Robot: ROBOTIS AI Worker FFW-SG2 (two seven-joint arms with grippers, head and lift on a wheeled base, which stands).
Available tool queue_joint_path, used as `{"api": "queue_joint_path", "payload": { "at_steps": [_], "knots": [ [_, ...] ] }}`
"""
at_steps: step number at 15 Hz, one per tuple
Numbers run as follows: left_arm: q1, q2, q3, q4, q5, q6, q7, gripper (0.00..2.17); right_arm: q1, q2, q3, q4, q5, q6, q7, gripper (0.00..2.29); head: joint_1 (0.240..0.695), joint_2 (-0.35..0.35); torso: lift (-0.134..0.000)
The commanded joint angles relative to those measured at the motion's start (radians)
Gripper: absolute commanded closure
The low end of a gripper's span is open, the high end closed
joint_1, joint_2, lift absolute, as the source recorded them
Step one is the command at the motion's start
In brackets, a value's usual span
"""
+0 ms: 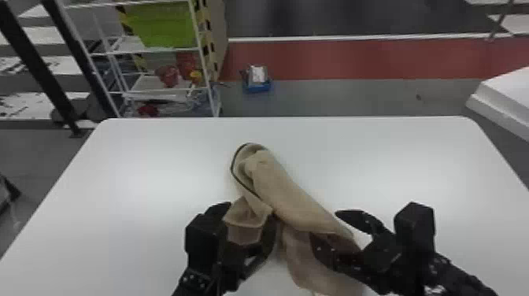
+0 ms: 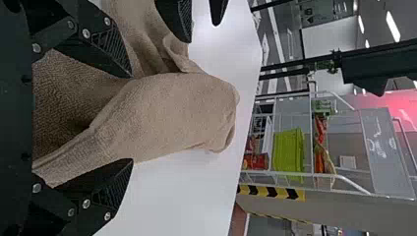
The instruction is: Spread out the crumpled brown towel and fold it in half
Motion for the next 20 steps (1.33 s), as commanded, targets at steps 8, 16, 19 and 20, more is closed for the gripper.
{"api": "queue_joint_path", "payload": {
  "at_steps": [8,16,19,20],
  "knots": [
    [-0.094,-0.011,-0.076,0.082,-0.007,0.086,0.016,0.27,0.023,-0.023,-0.063,-0.012,-0.056,-0.027,0.004,0.32,0.695,-0.018,-0.124],
    [-0.113,-0.007,-0.045,0.103,-0.023,0.086,0.027,0.81,0.032,-0.036,-0.072,-0.012,-0.073,-0.039,0.007,0.32,0.695,-0.032,-0.124],
    [-0.088,-0.004,-0.027,0.071,-0.021,0.086,0.032,1.44,0.032,-0.036,-0.066,-0.014,-0.073,-0.036,0.007,0.32,0.695,-0.014,-0.124],
    [-0.077,-0.002,-0.024,0.054,-0.021,0.089,0.032,1.44,0.032,-0.036,-0.066,-0.017,-0.073,-0.036,0.007,0.32,0.695,-0.008,-0.124]
  ]
}}
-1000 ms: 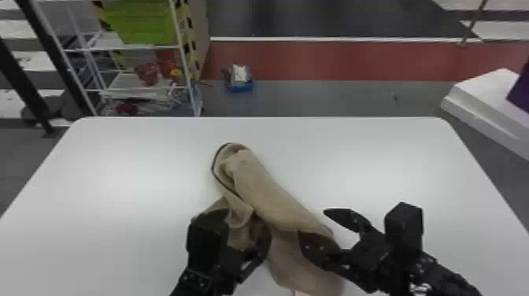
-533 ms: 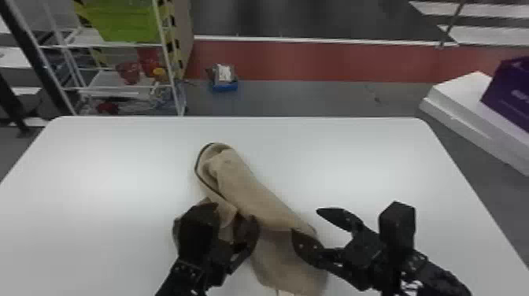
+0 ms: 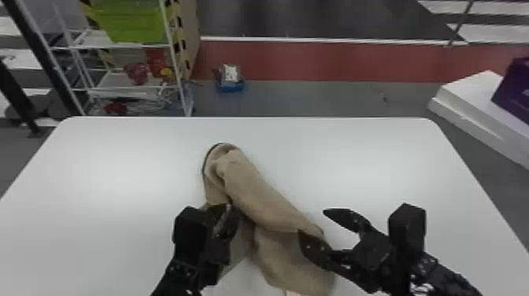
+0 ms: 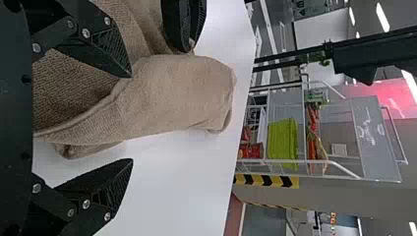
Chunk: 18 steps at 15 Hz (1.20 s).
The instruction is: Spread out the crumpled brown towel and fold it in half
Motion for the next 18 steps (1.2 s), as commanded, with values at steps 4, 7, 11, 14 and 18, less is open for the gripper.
{"api": "queue_joint_path", "payload": {
  "at_steps": [4,7,11,14,18],
  "knots": [
    [0.038,0.004,0.054,-0.12,0.0,0.064,0.0,1.44,0.006,0.005,0.006,-0.021,0.0,0.004,0.0,0.32,0.695,0.016,-0.124],
    [0.054,-0.001,0.129,-0.153,0.015,0.061,0.041,1.44,0.006,0.008,0.009,-0.027,0.0,0.007,0.0,0.32,0.695,0.054,-0.124],
    [0.057,-0.015,0.265,-0.167,0.095,0.052,0.073,1.44,0.006,0.009,0.004,-0.027,0.0,0.007,-0.002,0.32,0.695,0.146,-0.124],
    [0.04,-0.015,0.315,-0.137,0.114,0.055,0.072,1.44,-0.003,0.02,0.007,-0.022,-0.001,0.007,-0.003,0.32,0.695,0.213,-0.124],
    [0.032,-0.015,0.311,-0.094,0.109,0.055,0.061,1.44,-0.104,0.044,0.107,0.016,0.008,0.01,-0.012,0.32,0.695,0.25,-0.124]
  ]
}}
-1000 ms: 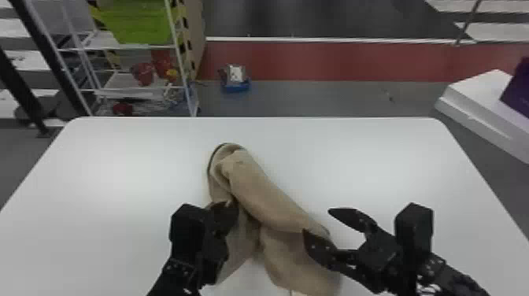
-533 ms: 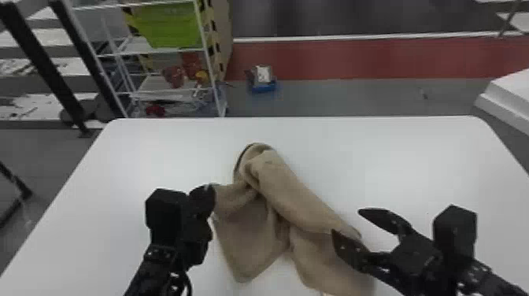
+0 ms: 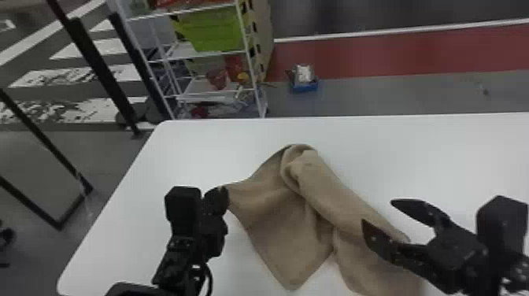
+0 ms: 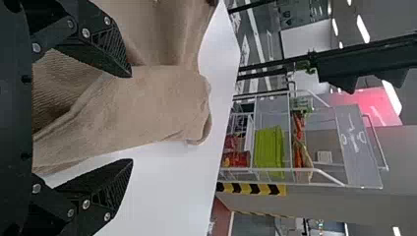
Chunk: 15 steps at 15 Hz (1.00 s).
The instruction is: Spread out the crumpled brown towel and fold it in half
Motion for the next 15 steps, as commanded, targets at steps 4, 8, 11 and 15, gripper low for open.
{"api": "queue_joint_path", "payload": {
  "at_steps": [4,8,11,15],
  "knots": [
    [-0.004,0.0,-0.007,0.019,-0.006,0.0,-0.014,1.44,-0.177,0.066,0.171,0.182,0.085,-0.126,-0.079,0.32,0.695,0.312,-0.124],
    [-0.007,0.002,0.001,0.017,-0.006,0.0,-0.029,1.44,-0.266,0.066,0.243,0.289,0.134,-0.037,-0.085,0.32,0.695,0.35,-0.124],
    [-0.017,0.002,0.001,0.02,-0.003,0.0,-0.04,1.44,-0.288,0.066,0.277,0.309,0.174,0.036,-0.11,0.34,0.695,0.35,-0.124],
    [-0.016,0.002,0.001,0.019,-0.003,0.0,-0.04,1.44,-0.268,0.066,0.3,0.284,0.256,0.052,-0.225,1.76,0.695,0.35,-0.124]
  ]
}}
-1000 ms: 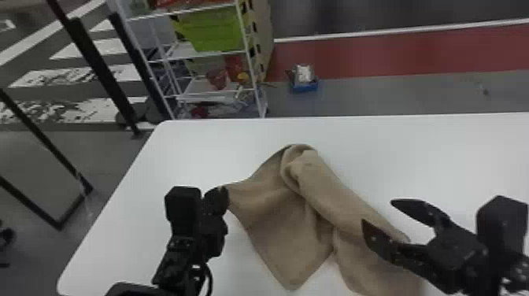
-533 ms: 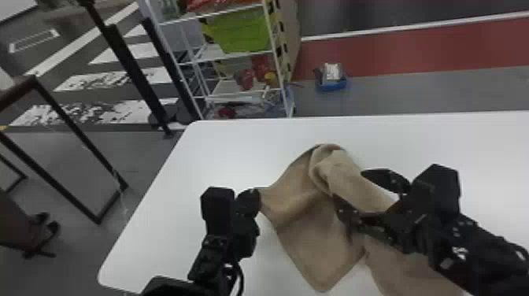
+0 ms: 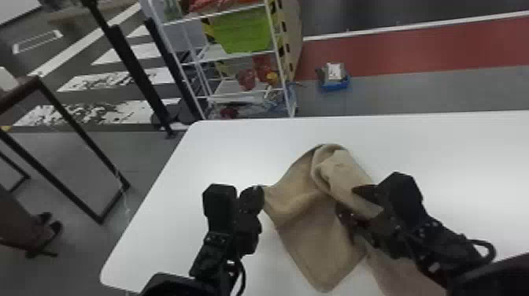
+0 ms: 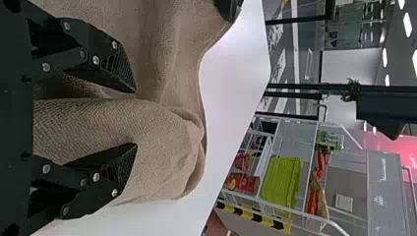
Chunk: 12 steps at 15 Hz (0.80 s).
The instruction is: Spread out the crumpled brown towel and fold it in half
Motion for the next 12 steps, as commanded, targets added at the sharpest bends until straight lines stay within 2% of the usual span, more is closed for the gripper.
{"api": "queue_joint_path", "payload": {
  "at_steps": [1,3,10,11,12],
  "knots": [
    [0.002,0.0,-0.001,0.002,-0.002,0.0,0.0,1.44,0.01,0.001,-0.022,-0.021,0.003,0.013,-0.056,1.78,0.695,0.35,-0.124],
    [0.0,0.0,-0.001,0.003,-0.002,0.0,-0.002,1.44,0.018,0.001,-0.073,-0.021,-0.005,0.013,-0.079,1.95,0.695,0.341,-0.124],
    [-0.003,0.0,-0.006,0.005,-0.003,-0.003,0.0,1.44,0.046,0.001,-0.301,-0.035,-0.081,-0.042,-0.103,1.93,0.695,0.225,-0.124],
    [-0.004,0.0,-0.006,0.006,-0.003,-0.003,0.0,1.44,0.044,0.001,-0.337,-0.027,-0.091,-0.058,-0.105,1.8,0.695,0.205,-0.124],
    [-0.004,-0.002,-0.008,0.008,-0.005,-0.003,0.0,1.44,0.044,0.001,-0.375,-0.019,-0.092,-0.082,-0.117,1.51,0.695,0.189,-0.124]
  ]
}}
